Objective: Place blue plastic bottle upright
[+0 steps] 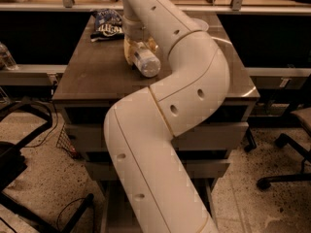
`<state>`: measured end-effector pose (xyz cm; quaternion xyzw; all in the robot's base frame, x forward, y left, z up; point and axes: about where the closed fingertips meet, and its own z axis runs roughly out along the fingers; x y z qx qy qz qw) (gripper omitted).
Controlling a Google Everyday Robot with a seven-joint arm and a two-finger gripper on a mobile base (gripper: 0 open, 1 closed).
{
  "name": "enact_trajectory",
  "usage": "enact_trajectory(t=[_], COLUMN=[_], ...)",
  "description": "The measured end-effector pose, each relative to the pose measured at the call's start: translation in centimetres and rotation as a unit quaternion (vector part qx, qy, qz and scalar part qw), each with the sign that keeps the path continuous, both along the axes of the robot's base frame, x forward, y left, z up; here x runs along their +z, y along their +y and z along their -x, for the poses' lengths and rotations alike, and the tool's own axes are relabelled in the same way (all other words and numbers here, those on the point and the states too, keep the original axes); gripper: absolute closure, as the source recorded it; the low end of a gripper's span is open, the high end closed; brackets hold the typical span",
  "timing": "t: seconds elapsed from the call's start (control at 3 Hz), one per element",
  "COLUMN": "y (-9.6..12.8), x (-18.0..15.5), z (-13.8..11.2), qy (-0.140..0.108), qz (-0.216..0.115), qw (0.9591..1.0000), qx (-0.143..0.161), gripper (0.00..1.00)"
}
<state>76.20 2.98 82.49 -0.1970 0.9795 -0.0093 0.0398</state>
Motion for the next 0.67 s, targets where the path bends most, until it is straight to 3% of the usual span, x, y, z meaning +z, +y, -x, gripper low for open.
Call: enact_trajectory(t=[0.67], y=[-0.05], x=[0.16], z=[0.05], qy=[0.0], qz=[0.0], qw=[1.0], qx=[-0.001], gripper=[0.54])
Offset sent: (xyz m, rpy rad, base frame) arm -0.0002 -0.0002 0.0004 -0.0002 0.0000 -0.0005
